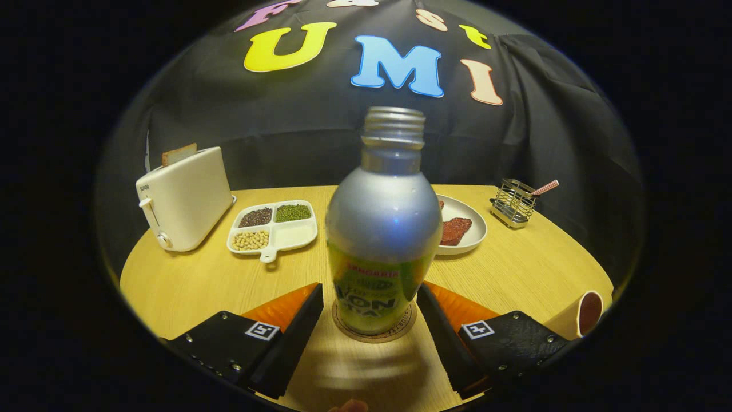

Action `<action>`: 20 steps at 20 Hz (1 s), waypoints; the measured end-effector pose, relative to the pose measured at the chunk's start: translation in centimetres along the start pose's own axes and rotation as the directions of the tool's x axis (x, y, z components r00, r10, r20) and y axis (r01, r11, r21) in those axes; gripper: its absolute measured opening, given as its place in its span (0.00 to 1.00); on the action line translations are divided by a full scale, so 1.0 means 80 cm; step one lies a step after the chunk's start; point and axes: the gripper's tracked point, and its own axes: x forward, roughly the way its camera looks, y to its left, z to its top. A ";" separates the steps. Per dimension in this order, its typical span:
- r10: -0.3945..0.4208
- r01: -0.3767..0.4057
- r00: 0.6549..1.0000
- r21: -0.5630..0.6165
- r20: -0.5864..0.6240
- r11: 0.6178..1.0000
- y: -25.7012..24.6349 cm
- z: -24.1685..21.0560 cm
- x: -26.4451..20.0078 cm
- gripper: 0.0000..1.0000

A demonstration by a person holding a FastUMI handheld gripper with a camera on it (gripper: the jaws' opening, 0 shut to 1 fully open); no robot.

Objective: Take the bottle from table, then pour the juice into the cup, finally place the bottle on the coaster

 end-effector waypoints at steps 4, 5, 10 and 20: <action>0.024 -0.024 0.997 0.008 0.075 1.000 -0.002 0.030 -0.049 1.00; 0.034 -0.036 0.995 0.018 0.097 0.999 -0.001 0.040 -0.063 1.00; 0.076 -0.083 0.978 0.028 0.196 0.996 0.002 0.080 -0.136 1.00; 0.127 -0.130 0.888 -0.023 0.443 0.991 -0.018 0.186 -0.287 0.99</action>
